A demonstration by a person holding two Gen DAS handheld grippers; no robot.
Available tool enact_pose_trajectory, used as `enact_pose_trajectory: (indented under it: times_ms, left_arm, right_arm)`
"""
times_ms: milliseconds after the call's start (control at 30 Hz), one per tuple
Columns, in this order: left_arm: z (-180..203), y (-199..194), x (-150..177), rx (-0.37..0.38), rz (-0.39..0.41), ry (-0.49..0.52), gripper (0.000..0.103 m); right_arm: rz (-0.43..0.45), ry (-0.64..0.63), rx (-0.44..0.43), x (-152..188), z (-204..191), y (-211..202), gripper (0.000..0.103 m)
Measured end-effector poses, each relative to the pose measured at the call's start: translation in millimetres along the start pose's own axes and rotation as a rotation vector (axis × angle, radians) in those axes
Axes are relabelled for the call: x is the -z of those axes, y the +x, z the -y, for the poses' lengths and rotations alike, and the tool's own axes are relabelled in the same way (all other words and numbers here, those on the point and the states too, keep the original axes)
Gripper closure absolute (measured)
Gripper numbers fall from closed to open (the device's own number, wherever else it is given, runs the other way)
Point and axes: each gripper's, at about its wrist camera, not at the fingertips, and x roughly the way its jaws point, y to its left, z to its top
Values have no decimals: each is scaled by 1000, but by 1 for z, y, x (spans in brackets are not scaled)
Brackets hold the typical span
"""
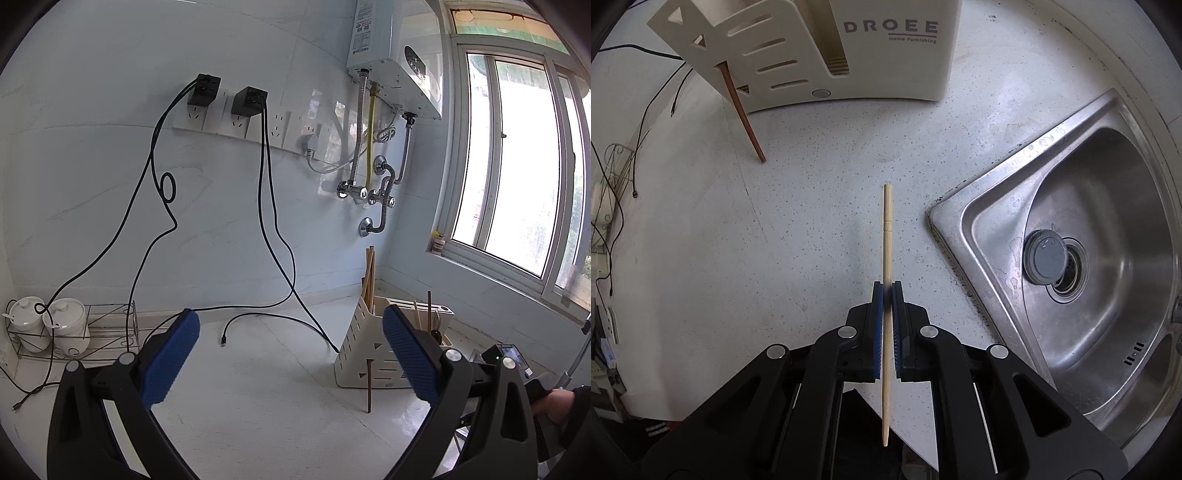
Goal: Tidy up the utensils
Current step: 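Lift the chopstick upright with the right tool and carry it over the holder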
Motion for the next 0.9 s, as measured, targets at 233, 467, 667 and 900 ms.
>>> enact_pose_trajectory:
  times_ms: [233,467,667,900]
  left_arm:
    - [9,2,1,15,-16,18,5]
    - [14,3,0,11,-25,28,5]
    - [15,3,1,-5,-45,37,5]
    - [14,1,2,-33,-64,42,5]
  right_arm:
    - [258,-4,-16,-15,9,-61,99]
    - [558,46,-40,-37,24,-121,99]
    - [798,62,-56,-50,31,-155,99]
    - [1037,11,-52,-58,30,-179,99]
